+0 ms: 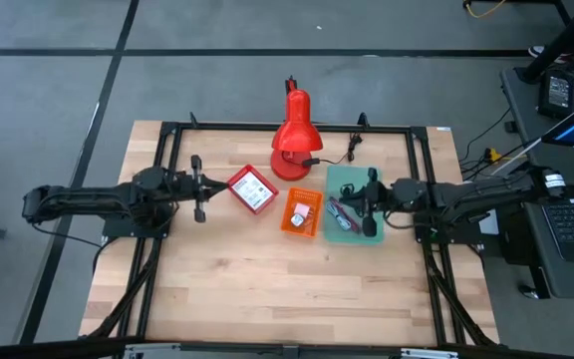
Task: Pick and place items into bin
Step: Return to Home Position
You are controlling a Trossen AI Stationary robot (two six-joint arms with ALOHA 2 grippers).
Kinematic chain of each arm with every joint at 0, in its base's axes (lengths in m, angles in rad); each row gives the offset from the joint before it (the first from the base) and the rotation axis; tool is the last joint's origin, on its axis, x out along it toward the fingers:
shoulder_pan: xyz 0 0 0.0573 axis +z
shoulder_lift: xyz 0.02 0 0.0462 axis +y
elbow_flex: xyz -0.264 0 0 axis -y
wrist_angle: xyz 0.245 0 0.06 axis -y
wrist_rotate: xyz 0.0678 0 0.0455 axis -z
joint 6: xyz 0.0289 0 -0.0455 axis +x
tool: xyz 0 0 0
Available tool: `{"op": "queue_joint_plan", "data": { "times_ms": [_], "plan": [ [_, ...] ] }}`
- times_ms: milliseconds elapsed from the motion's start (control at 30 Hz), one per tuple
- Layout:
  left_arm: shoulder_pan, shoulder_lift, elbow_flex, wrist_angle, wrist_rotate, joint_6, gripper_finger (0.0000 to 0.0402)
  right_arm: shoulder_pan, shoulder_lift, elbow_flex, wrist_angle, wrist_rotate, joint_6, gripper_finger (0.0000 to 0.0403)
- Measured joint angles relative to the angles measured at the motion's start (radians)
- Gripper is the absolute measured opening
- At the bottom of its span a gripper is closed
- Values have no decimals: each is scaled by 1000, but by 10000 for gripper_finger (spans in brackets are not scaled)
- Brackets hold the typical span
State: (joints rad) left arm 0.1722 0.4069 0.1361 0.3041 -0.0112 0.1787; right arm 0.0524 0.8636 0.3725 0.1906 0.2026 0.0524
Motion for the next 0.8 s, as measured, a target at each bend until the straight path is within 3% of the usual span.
{"op": "queue_joint_plan", "data": {
  "times_ms": [400, 800],
  "plan": [
    [0, -244, -102, -69, -82, 19, 2, -155, -183, 0, -46, -166, -110, 0],
    [0, -328, -128, -166, -101, 33, 2, -218, -421, 0, -246, -276, -126, 0]
  ]
}}
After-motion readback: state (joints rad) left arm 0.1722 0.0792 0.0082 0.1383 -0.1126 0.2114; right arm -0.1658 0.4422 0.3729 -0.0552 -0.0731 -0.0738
